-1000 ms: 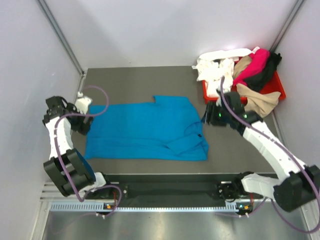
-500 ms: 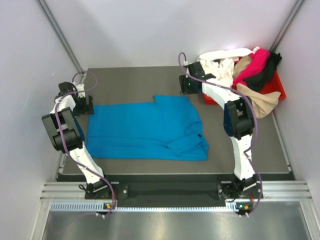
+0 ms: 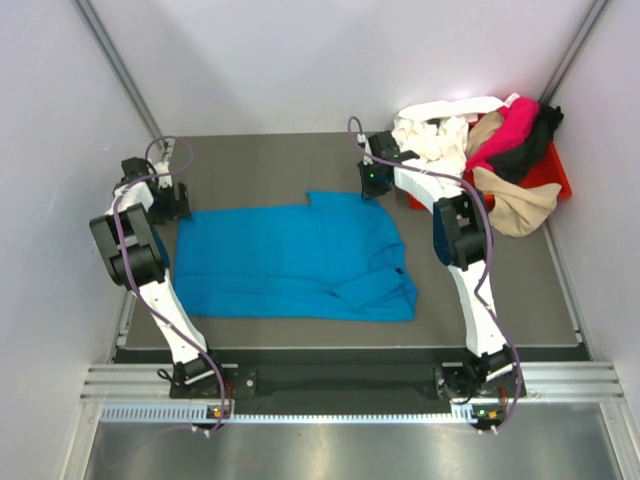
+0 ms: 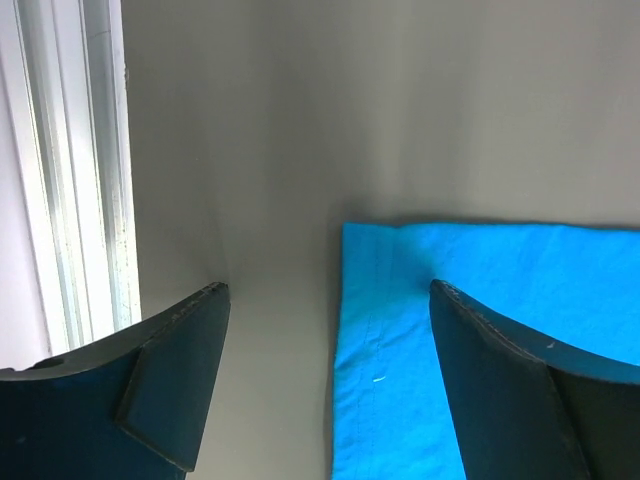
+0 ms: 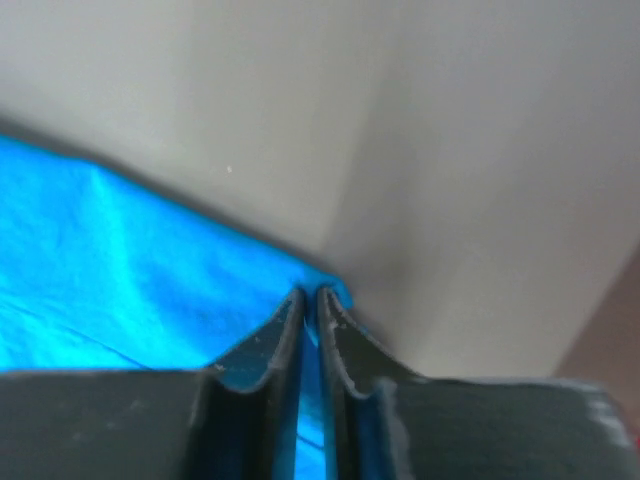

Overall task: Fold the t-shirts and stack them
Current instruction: Fold the tshirt

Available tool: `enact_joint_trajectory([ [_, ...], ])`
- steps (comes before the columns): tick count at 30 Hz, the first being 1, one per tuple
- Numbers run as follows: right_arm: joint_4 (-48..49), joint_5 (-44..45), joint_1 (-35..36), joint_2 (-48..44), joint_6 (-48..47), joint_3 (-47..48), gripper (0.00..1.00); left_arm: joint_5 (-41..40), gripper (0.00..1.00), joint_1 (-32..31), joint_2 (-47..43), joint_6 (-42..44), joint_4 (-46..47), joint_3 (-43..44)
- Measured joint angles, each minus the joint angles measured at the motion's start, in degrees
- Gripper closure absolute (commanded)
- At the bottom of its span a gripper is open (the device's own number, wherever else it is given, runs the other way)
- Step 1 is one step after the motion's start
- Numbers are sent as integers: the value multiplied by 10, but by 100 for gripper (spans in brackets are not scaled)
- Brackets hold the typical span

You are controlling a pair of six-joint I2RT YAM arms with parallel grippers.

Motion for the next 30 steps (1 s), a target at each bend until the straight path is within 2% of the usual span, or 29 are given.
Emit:
enact_joint_trajectory([
  [2,12,-6,0,-6,5,-14,100,1,19,0,0,0,1,0],
  [3,14,-8,0,-9,6,-19,100,3,22,0,0,0,2,0],
  [7,18,-11,0,-11,7,-25,100,16,22,-2,0,-1,1,0],
  [9,22,-11,0,-13,7,-29,100,26,27,-3,0,-3,2,0],
  [10,23,-11,0,-14,7,-30,100,33,35,-5,2,-4,2,1],
  [15,27,-14,0,-22,8,-44,100,47,60,-9,16,-8,3,17],
  [16,28,-14,0,-24,8,-47,100,52,88,-9,16,-6,2,17],
  [17,28,-14,0,-28,8,-51,100,56,99,-9,16,-8,1,17],
  [23,43,-15,0,-74,14,-98,100,77,100,-9,8,13,3,-1],
  [30,93,-20,0,-197,28,-213,100,92,100,-9,-73,51,-17,-96],
])
